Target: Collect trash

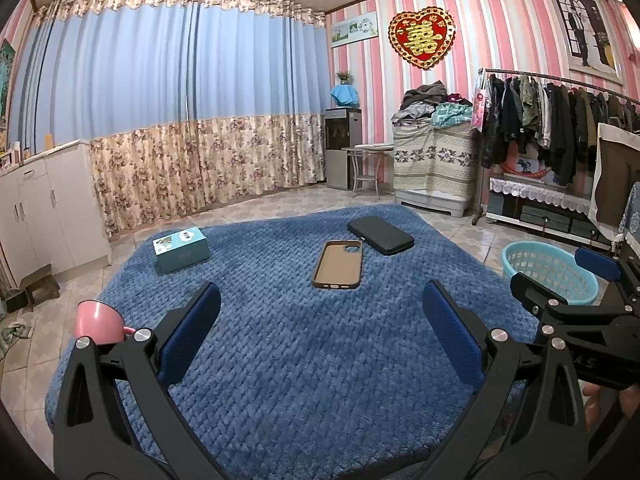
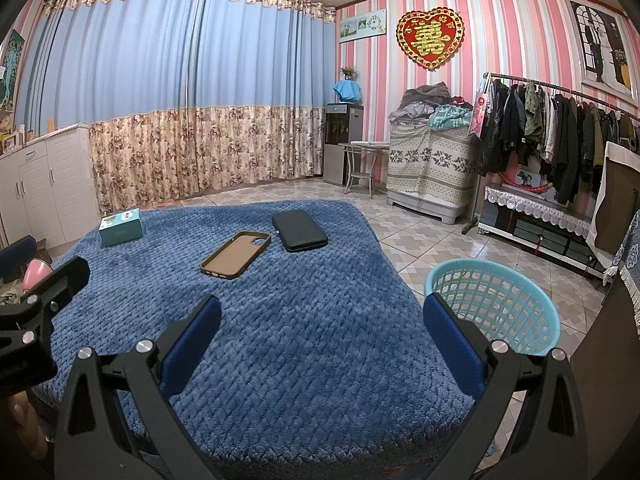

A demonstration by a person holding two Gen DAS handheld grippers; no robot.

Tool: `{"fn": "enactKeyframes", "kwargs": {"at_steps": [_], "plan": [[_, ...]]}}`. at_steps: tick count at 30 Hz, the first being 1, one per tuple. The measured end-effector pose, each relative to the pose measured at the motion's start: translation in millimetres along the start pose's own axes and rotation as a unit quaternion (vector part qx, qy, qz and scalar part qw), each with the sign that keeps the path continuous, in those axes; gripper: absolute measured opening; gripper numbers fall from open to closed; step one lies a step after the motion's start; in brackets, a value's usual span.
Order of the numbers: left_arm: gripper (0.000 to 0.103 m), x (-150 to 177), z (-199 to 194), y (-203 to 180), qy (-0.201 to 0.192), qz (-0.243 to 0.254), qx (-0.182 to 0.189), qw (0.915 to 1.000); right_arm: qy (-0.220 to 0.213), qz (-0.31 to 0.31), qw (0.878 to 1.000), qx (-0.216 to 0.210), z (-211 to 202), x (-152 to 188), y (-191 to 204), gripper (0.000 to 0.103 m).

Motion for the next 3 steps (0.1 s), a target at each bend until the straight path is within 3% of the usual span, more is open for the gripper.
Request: {"fn": "enactKeyframes", "kwargs": {"at_steps": [3], "plan": [[0.098,-1.5,2.6,1.6,0.0,0.001,-0.001,1.0,0.0,0.0,1.0,0.0,-0.5,-0.4,0.8,0.099]]}}
Point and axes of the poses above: each gripper's, at about its wrist camera, not at the fingertips, and z roughly the way its jaws point, y to its left, x to its underside, the point moved 7 cm from there along z, roughly the way its jaws point, and after that the axes turned 10 degrees about -z, right-handed, at the moved point
